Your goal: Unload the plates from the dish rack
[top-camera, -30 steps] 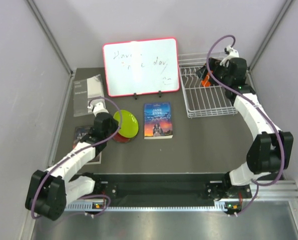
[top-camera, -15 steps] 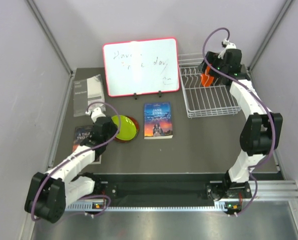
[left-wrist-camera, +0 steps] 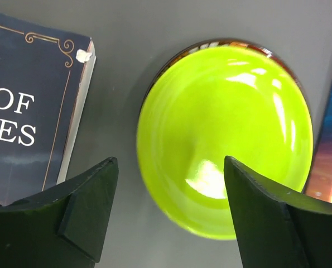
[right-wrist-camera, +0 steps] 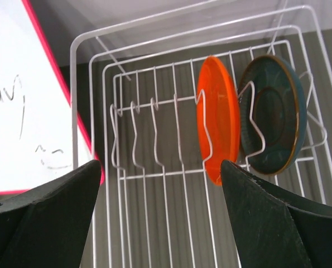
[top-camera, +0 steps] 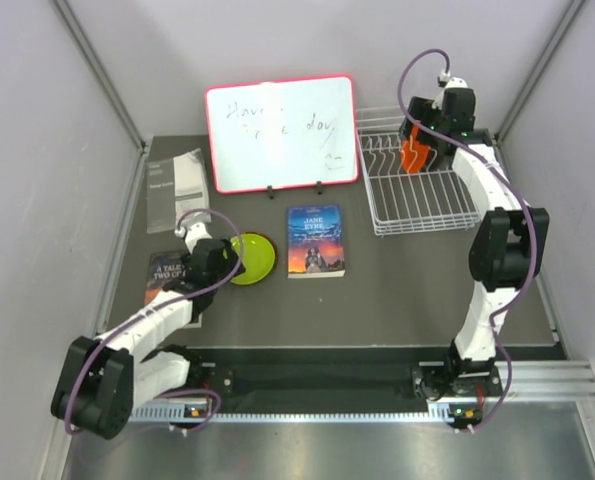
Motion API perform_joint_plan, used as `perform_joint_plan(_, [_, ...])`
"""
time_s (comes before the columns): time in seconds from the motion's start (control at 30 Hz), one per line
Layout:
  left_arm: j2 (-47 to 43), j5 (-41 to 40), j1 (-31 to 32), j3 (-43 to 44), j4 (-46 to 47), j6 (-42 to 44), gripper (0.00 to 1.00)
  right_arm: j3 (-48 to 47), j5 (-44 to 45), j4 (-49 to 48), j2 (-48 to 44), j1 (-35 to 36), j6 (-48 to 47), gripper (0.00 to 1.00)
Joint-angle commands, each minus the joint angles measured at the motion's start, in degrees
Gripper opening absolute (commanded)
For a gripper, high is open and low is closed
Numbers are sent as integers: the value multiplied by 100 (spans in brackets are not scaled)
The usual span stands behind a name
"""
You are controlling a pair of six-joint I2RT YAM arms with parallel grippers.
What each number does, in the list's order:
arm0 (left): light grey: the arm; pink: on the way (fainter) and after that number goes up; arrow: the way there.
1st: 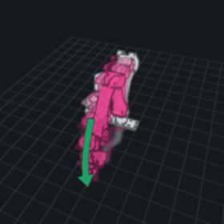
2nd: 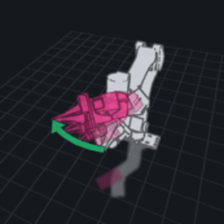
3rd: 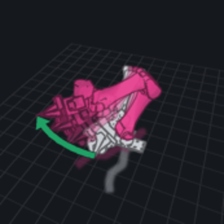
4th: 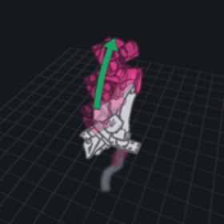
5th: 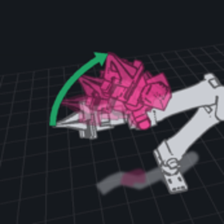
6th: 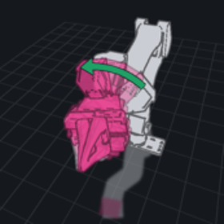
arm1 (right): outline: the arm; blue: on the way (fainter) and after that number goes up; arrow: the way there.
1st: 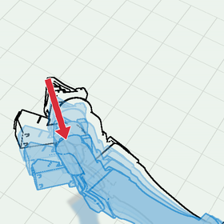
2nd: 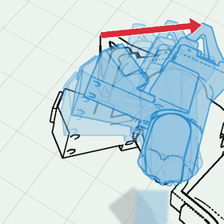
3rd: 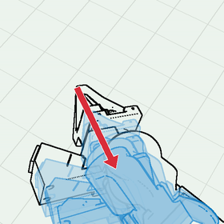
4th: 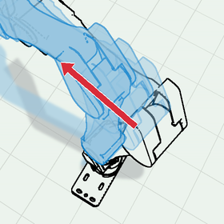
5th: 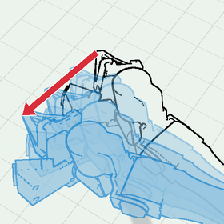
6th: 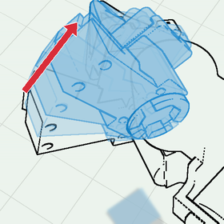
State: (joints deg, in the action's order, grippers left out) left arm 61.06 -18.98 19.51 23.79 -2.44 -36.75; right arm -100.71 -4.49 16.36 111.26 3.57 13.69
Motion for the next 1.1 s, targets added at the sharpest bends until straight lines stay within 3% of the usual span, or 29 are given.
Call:
perform_joint_plan(0.0, [196,-106,-17,292,15,177,82,-643,334,148,325,-32,-340,88])
perform_joint_plan(0.17, [152,175,-17,670,138,405,84,-1284,765,411,738,12,-560,88])
perform_joint_plan(0.43, [126,1728,-17,1391,577,704,85,-1882,1169,605,1477,3,-868,82])
perform_joint_plan(0.7, [231,2645,-17,1523,1052,705,84,-2023,1223,561,1890,12,-1088,61])
perform_joint_plan(0.8, [310,2663,-17,1497,1087,678,84,-2032,1284,535,1925,12,-1123,44])
perform_joint_plan(0.83, [310,2663,-17,1488,1087,678,83,-2049,1302,526,1943,12,-1141,32])
perform_joint_plan(0.9, [328,2654,-17,1453,1105,669,83,-2050,1363,517,1943,38,-1211,20])
perform_joint_plan(0.93, [328,2654,-17,1427,1105,652,83,-2050,1433,517,1934,47,-1237,9])
perform_joint_plan(1.07, [337,2602,-17,1321,1193,634,83,-1953,1889,421,1768,205,-1325,0])
